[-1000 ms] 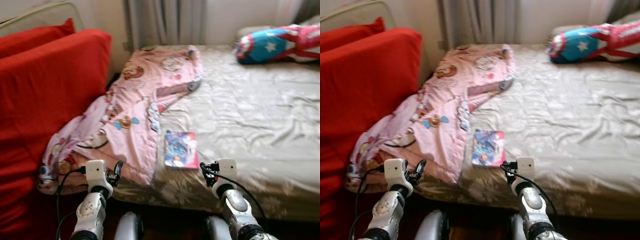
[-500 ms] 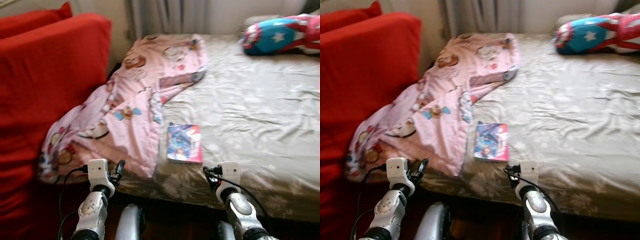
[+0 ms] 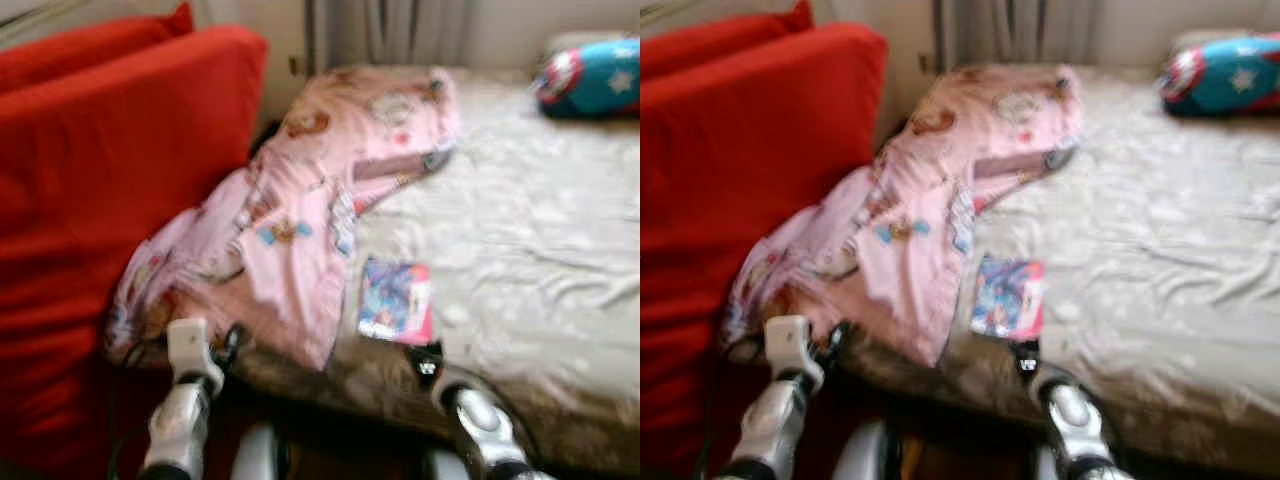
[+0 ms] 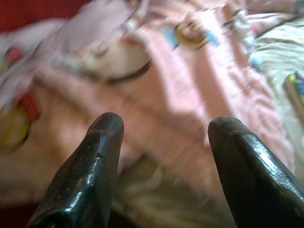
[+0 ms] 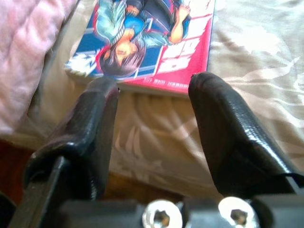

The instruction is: Clean up the room

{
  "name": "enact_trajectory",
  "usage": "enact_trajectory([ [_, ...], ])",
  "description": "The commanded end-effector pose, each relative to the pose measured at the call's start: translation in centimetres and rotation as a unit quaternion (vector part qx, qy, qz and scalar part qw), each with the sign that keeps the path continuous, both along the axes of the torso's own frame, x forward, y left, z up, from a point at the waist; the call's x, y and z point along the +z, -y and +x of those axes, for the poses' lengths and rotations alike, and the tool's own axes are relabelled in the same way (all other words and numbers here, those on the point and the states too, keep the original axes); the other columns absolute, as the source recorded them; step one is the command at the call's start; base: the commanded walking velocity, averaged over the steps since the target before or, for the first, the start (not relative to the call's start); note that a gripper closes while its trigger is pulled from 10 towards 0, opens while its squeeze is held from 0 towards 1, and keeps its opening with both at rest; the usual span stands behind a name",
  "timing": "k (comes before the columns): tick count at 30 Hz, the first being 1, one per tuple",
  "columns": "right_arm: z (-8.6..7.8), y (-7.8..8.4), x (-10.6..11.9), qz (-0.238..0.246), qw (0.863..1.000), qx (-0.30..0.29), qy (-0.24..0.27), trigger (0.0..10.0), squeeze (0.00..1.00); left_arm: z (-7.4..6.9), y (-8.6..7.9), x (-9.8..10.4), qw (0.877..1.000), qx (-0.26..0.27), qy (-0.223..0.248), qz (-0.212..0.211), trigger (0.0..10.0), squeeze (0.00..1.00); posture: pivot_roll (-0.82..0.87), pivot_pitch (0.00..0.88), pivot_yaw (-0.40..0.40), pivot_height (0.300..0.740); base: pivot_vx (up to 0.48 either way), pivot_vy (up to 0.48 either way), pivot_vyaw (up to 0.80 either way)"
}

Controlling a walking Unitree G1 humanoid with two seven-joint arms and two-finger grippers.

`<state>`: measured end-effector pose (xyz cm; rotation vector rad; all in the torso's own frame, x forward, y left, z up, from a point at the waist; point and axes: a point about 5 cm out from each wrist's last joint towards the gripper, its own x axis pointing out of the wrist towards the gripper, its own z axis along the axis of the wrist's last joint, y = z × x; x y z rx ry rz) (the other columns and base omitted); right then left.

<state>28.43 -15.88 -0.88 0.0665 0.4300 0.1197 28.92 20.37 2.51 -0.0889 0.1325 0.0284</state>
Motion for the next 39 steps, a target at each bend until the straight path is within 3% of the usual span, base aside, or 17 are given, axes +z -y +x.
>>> enact_trajectory([
  [1,0.3,0.5,0.2,-0.007,1.0,-0.003,-0.002,10.0,0.0,-0.1,0.3,-0.1,1.0,0.001,-0.001,-0.006,10.0,0.0,-0.02,0.091,0.079,0.593,0.3,0.0,0.0],
  [5,1.7,0.0,1.5,-0.007,1.0,0.001,0.021,10.0,0.0,-0.1,0.3,-0.1,1.0,0.002,0.002,-0.005,10.0,0.0,-0.02,0.113,0.078,0.593,0.307,0.0,0.0],
  [18,3.4,-0.7,3.3,0.001,0.999,0.003,0.044,10.0,0.0,0.3,0.8,0.6,1.0,0.003,0.023,-0.013,10.0,0.0,-0.01,0.178,0.054,0.593,0.142,0.0,0.0],
  [25,3.2,-0.8,3.1,0.018,0.999,0.002,0.042,10.0,0.0,-0.2,0.5,0.5,0.999,0.01,0.03,-0.012,10.0,0.0,0.01,0.21,0.048,0.593,0.0,0.0,0.0],
  [35,2.7,-1.5,2.4,0.088,0.996,-0.026,0.018,10.0,0.0,-2.4,-0.4,0.4,0.999,0.019,0.043,-0.001,10.0,0.0,0.09,0.282,0.07,0.593,0.0,0.0,0.0],
  [36,2.8,-1.7,2.4,0.098,0.995,-0.028,0.02,10.0,1.0,-2.5,-0.5,0.5,0.999,0.019,0.043,0.001,10.0,0.0,0.1,0.286,0.077,0.593,0.0,0.0,0.0],
  [39,2.9,-2.2,2.6,0.117,0.992,-0.04,0.025,10.0,1.0,-3.2,-1.1,0.6,0.999,0.02,0.043,0.01,10.0,0.0,0.12,0.288,0.094,0.593,0.0,0.0,0.0],
])
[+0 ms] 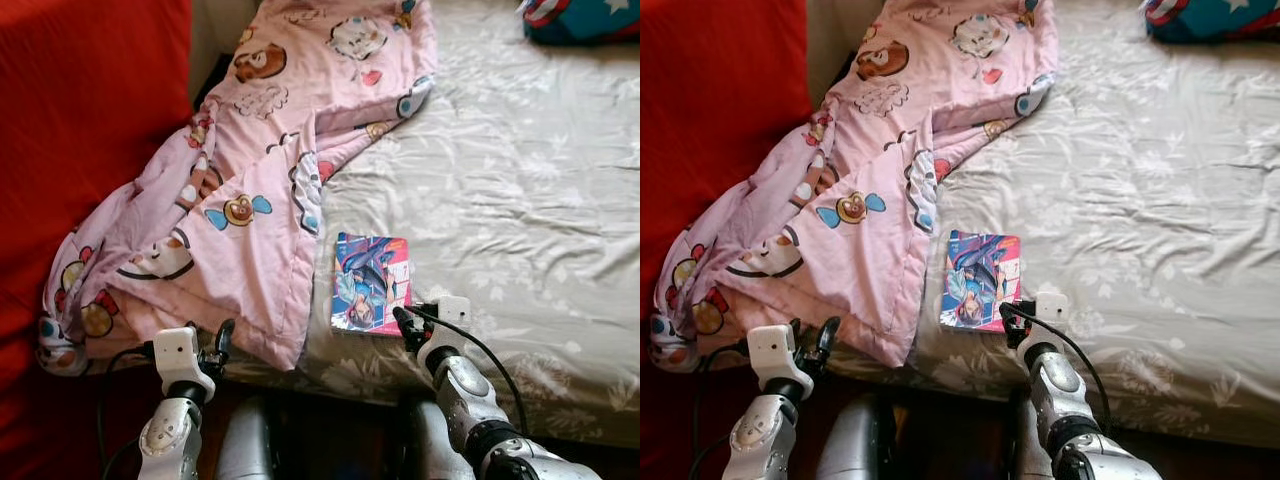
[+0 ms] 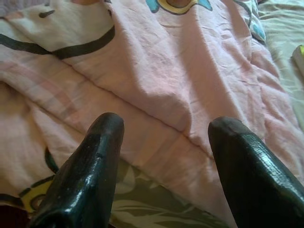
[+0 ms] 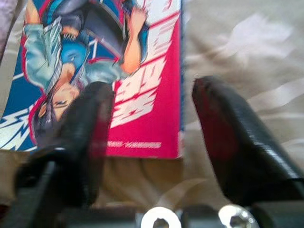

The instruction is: Clean up the room

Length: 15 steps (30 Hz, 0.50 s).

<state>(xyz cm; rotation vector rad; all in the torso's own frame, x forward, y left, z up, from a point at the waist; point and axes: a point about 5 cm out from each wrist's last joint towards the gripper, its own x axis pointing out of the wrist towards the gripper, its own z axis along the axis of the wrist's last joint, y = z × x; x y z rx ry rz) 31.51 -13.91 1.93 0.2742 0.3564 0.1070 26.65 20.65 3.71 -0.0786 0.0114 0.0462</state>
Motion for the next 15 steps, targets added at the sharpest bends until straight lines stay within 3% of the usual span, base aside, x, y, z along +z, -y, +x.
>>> enact_trajectory([
  [1,0.1,-0.6,0.0,0.028,0.999,-0.019,-0.007,10.0,0.6,-1.3,-1.2,-0.5,1.0,0.01,-0.019,0.008,10.0,0.0,0.13,0.289,0.102,0.593,0.0,0.0,0.0],
  [3,0.2,-0.7,0.1,0.032,0.999,-0.021,-0.008,10.0,0.6,-1.5,-1.3,-0.4,1.0,0.01,-0.019,0.01,10.0,0.0,0.13,0.29,0.105,0.593,0.0,0.0,0.0],
  [4,0.3,-0.8,0.2,0.036,0.999,-0.024,-0.008,10.0,0.0,-1.8,-1.6,-0.4,1.0,0.011,-0.022,0.014,10.0,0.0,0.14,0.293,0.116,0.593,0.0,0.0,0.0],
  [15,-0.2,0.5,-0.4,0.067,0.995,-0.072,-0.02,10.0,0.0,-4.0,-3.0,0.1,0.998,0.013,-0.042,0.035,10.0,0.0,0.18,0.32,0.158,0.593,0.0,0.0,0.0],
])
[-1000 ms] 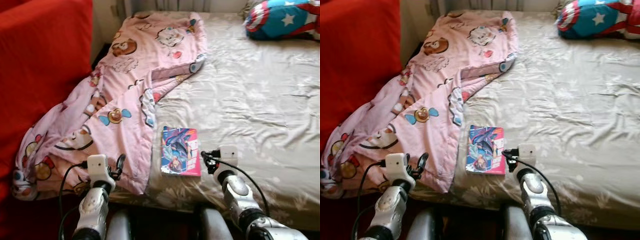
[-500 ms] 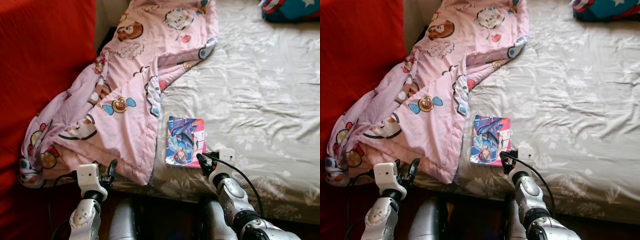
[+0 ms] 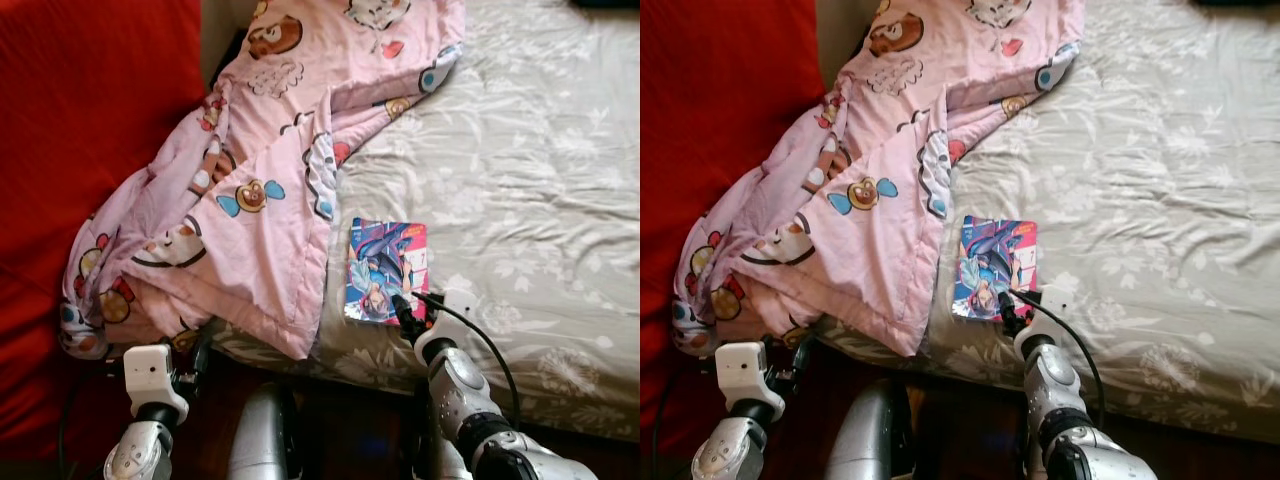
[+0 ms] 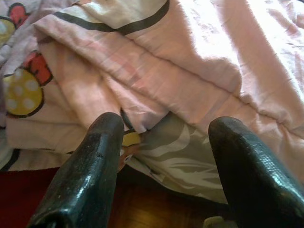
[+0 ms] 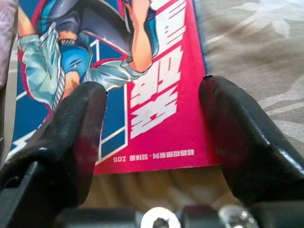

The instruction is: Clean up the room

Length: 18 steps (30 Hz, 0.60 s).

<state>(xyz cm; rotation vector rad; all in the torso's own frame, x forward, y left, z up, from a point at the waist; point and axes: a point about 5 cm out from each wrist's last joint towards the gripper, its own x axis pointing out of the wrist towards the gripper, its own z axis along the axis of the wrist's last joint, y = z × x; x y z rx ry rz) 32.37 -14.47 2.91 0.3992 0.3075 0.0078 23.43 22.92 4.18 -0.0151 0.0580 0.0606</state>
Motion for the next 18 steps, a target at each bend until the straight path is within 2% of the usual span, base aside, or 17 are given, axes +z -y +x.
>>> enact_trajectory([
  [1,-1.4,0.3,-1.7,0.023,0.999,-0.019,-0.037,10.0,0.0,-0.9,-0.8,-0.3,1.0,0.006,-0.02,0.006,10.0,0.0,0.18,0.322,0.164,0.593,0.0,0.0,0.0],
  [8,-3.0,0.8,-3.4,0.036,0.996,-0.037,-0.07,10.0,0.0,-1.1,-0.3,0.0,0.999,-0.011,-0.03,0.017,10.0,0.0,0.19,0.324,0.178,0.593,0.0,0.0,0.0],
  [11,-3.4,0.4,-3.9,0.082,0.992,-0.036,-0.083,10.0,0.0,-1.1,-0.4,0.2,0.999,-0.012,-0.032,0.02,10.0,0.0,0.2,0.321,0.184,0.593,0.0,0.0,0.0],
  [12,-3.4,0.4,-3.9,0.082,0.992,-0.036,-0.083,10.0,0.0,-1.1,-0.4,0.2,0.999,-0.012,-0.032,0.02,10.0,0.0,0.2,0.321,0.184,0.593,0.0,0.0,0.0],
  [16,-3.7,-0.4,-4.2,0.164,0.982,-0.039,-0.09,10.0,0.0,-1.1,-0.5,0.5,0.999,-0.016,-0.033,0.026,10.0,0.0,0.21,0.319,0.189,0.593,0.0,0.0,0.0],
  [18,-3.8,-0.6,-4.4,0.226,0.968,-0.054,-0.092,10.0,0.0,-1.1,-0.6,0.6,0.999,-0.017,-0.033,0.031,10.0,0.0,0.22,0.317,0.192,0.593,0.0,0.0,0.0],
])
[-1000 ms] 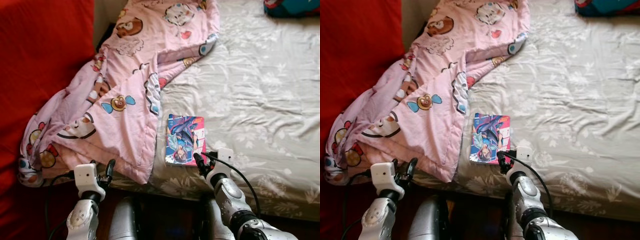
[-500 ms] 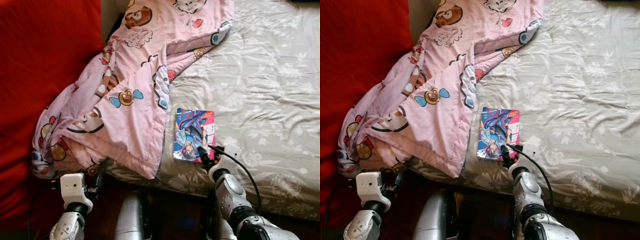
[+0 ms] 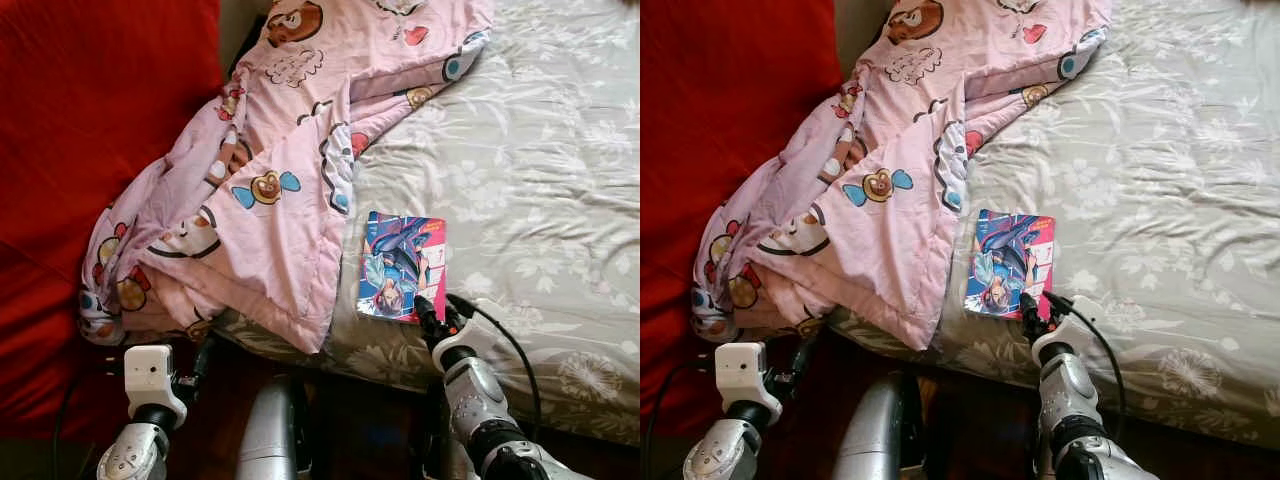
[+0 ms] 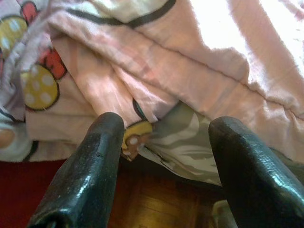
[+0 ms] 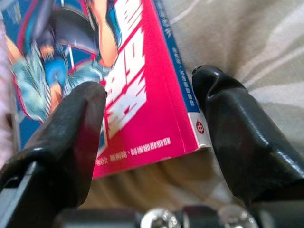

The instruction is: Clean up the room

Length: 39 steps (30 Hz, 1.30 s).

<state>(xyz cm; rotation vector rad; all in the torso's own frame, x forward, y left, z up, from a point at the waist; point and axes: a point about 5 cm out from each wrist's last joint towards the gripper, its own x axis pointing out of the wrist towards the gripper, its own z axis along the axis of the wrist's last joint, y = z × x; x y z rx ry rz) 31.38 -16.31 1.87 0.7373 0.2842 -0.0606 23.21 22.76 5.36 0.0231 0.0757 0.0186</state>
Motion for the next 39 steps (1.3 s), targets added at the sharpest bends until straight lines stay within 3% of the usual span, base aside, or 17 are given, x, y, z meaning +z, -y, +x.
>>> enact_trajectory([
  [1,-3.0,-2.5,-3.5,0.103,0.991,0.007,-0.087,10.0,0.0,-0.8,-0.9,-0.5,1.0,0.005,-0.022,0.015,10.0,0.0,0.22,0.316,0.192,0.593,0.0,0.0,0.0],
  [2,-3.2,-2.6,-3.7,0.14,0.986,-0.006,-0.088,10.0,0.0,-0.8,-1.0,-0.4,1.0,0.005,-0.023,0.016,10.0,0.0,0.23,0.314,0.194,0.593,0.0,0.0,0.0],
  [4,-3.6,-2.7,-4.0,0.162,0.982,-0.014,-0.094,10.0,0.0,-0.8,-1.0,-0.3,1.0,0.005,-0.023,0.018,10.0,0.0,0.23,0.311,0.197,0.593,0.0,0.0,0.0],
  [11,-5.0,-4.2,-5.0,0.199,0.973,0.031,-0.113,10.0,0.0,-0.6,-1.3,-0.1,0.999,0.003,-0.025,0.024,10.0,0.0,0.23,0.303,0.205,0.593,0.0,0.0,0.0],
  [13,-5.3,-4.8,-5.2,0.201,0.971,0.055,-0.121,10.0,0.0,-0.5,-1.3,0.0,0.999,0.001,-0.025,0.026,10.0,0.0,0.23,0.302,0.206,0.593,0.0,0.0,0.0],
  [16,-5.7,-5.3,-5.5,0.165,0.972,0.09,-0.138,10.0,0.0,-0.4,-1.2,0.0,0.999,0.0,-0.025,0.026,10.0,0.0,0.23,0.298,0.206,0.593,0.0,0.0,0.0],
  [25,-5.2,-5.4,-5.0,0.173,0.973,0.096,-0.122,9.9,0.0,0.0,-1.0,0.1,0.999,-0.003,-0.024,0.027,10.0,0.0,0.23,0.286,0.203,0.593,0.0,0.0,0.0],
  [26,-5.1,-5.4,-4.9,0.175,0.972,0.099,-0.118,0.6,0.0,0.0,-1.0,0.1,0.999,-0.004,-0.024,0.027,10.0,0.0,0.23,0.284,0.203,0.593,0.0,0.0,0.0],
  [27,-4.9,-5.6,-4.7,0.183,0.972,0.102,-0.11,0.0,0.0,0.1,-1.0,0.1,0.999,-0.004,-0.024,0.028,10.0,0.0,0.23,0.282,0.202,0.593,0.0,0.0,0.0],
  [39,-4.1,-5.3,-4.0,0.165,0.976,0.117,-0.087,0.0,0.0,0.7,-0.4,0.0,0.999,-0.005,-0.021,0.028,10.0,0.0,0.21,0.27,0.189,0.593,0.0,0.0,0.0],
])
